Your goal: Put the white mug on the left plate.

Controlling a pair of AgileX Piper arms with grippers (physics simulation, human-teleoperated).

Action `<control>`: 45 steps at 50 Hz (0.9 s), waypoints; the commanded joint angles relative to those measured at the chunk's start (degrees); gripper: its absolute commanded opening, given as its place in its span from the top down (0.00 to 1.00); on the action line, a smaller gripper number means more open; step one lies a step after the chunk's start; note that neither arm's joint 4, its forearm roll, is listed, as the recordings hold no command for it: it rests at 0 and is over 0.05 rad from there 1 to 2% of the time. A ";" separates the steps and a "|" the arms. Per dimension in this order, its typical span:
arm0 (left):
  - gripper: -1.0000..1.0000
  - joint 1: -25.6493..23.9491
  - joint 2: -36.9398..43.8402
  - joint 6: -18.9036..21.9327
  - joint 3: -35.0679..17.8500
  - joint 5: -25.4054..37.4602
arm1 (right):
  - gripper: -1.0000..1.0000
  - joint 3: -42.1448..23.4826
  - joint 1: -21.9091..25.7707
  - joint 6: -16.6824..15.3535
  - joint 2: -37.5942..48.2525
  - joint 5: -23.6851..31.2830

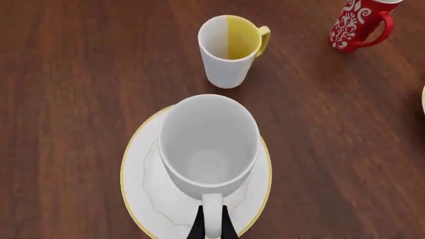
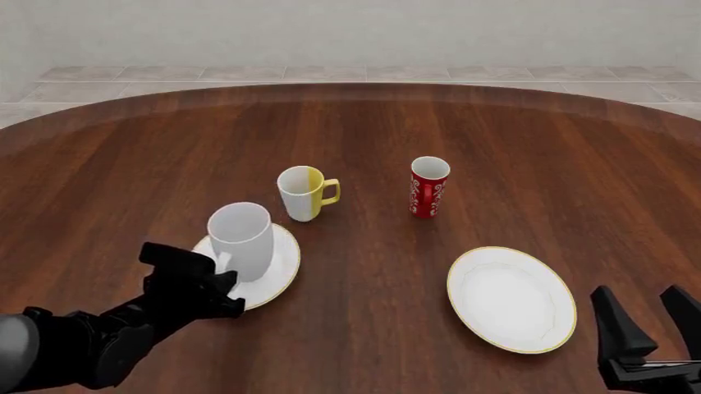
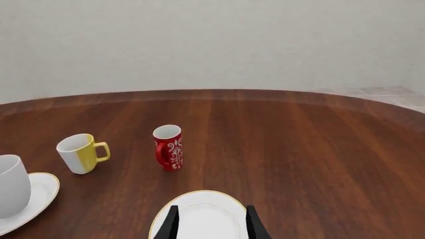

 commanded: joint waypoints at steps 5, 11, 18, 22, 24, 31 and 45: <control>1.00 -0.09 0.41 0.15 -0.29 -0.10 | 0.00 0.00 -0.02 0.01 0.07 -0.10; 1.00 -0.38 0.47 -0.20 -0.03 -0.29 | 0.00 0.00 0.02 0.00 0.29 -0.30; 1.00 -0.36 -0.04 -0.04 0.34 -0.39 | 0.00 0.00 0.01 -0.10 0.33 -0.36; 1.00 -0.28 -0.41 0.07 0.59 -0.44 | 0.00 0.00 0.03 -0.12 0.29 -0.32; 1.00 -0.28 -0.48 0.09 0.79 -0.57 | 0.00 0.00 0.05 -0.13 0.36 -0.37; 1.00 -0.05 -0.66 0.13 1.13 -0.79 | 0.00 0.00 0.10 -0.20 0.68 -0.66; 1.00 -0.10 0.03 -0.58 0.99 -0.87 | 0.00 0.00 0.24 -0.45 2.15 -1.98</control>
